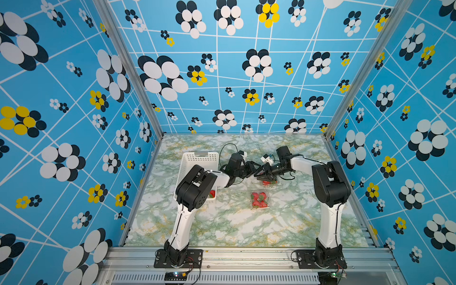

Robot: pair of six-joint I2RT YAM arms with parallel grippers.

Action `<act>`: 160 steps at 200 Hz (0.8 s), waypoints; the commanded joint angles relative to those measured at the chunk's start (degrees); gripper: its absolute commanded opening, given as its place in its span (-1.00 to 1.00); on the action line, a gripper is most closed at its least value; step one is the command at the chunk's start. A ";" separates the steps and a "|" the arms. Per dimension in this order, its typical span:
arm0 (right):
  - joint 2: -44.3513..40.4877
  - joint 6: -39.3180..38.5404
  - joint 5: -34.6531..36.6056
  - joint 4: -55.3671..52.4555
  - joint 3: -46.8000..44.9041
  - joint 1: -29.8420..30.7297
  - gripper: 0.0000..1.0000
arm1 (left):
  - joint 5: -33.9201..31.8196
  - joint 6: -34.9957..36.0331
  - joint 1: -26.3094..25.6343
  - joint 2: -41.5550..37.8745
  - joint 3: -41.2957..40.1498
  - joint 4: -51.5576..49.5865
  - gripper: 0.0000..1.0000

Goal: Pack strawberries into containers
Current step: Close the packing box at the center of the board.

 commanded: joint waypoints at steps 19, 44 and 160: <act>0.76 -1.49 -0.31 0.17 -0.69 -0.26 -0.16 | 0.56 1.48 -0.52 0.69 -1.96 -2.47 0.04; 0.78 -1.49 -0.26 0.13 -0.63 -0.31 -0.16 | 1.35 1.57 -0.69 1.54 -0.44 -3.40 0.05; 0.93 -1.58 -0.52 0.12 -0.63 -0.35 -0.16 | 3.64 1.50 -2.02 4.68 3.31 -4.88 -0.04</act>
